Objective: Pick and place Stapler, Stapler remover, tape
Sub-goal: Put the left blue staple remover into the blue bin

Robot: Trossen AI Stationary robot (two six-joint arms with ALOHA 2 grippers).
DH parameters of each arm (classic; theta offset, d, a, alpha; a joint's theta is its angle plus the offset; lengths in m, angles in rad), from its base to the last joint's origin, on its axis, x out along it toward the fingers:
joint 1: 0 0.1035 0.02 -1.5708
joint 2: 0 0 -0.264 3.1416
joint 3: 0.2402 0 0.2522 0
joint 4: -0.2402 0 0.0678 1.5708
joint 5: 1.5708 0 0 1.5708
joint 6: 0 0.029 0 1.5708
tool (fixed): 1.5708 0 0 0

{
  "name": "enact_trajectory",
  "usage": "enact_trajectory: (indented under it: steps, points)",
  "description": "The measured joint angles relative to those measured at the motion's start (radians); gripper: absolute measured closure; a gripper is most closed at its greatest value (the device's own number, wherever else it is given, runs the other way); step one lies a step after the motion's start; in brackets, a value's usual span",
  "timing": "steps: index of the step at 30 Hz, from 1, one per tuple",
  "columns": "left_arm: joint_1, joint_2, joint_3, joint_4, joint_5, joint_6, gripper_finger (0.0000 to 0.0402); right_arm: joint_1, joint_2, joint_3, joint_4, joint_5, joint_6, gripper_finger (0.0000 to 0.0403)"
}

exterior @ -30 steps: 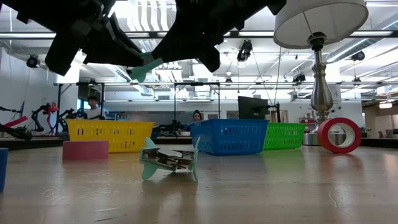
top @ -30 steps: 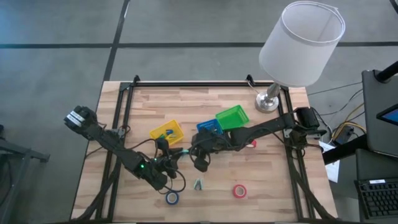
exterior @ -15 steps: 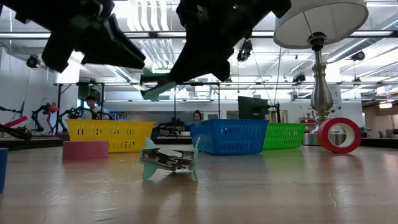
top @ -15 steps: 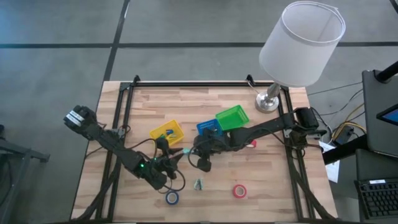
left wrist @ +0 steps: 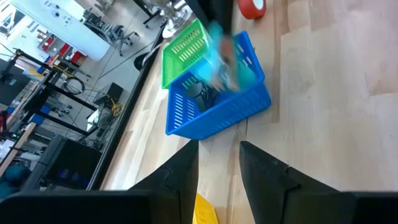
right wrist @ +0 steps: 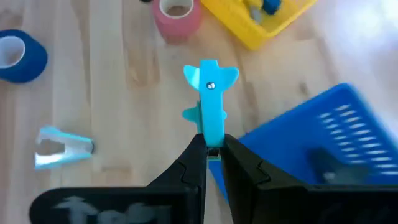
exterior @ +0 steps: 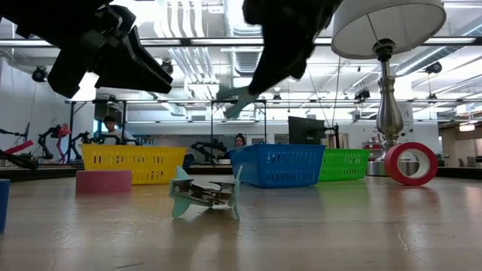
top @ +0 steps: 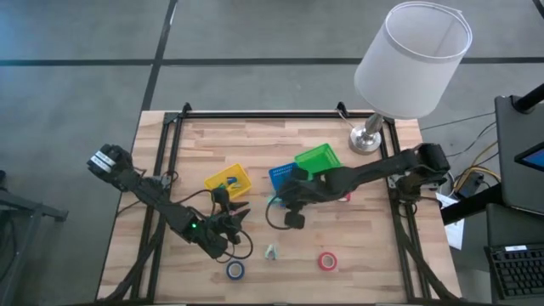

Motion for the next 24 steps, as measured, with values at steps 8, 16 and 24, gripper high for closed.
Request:
enact_trajectory:
  steps: [8, 16, 24]
  points:
    - [0.0, 0.001, -0.002, 0.0, 0.002, -0.001, 0.0282, -0.063, -0.069, -0.062, -0.099, 0.103, -0.066, 0.0369]
    - [0.001, 0.001, -0.004, -0.002, 0.002, -0.021, 0.0282, -0.155, -0.045, -0.184, -0.022, -0.073, -0.128, 0.0369]
    - [0.005, 0.001, -0.005, -0.002, 0.002, -0.022, 0.0282, -0.171, -0.041, -0.281, 0.228, -0.115, -0.418, 0.0369]
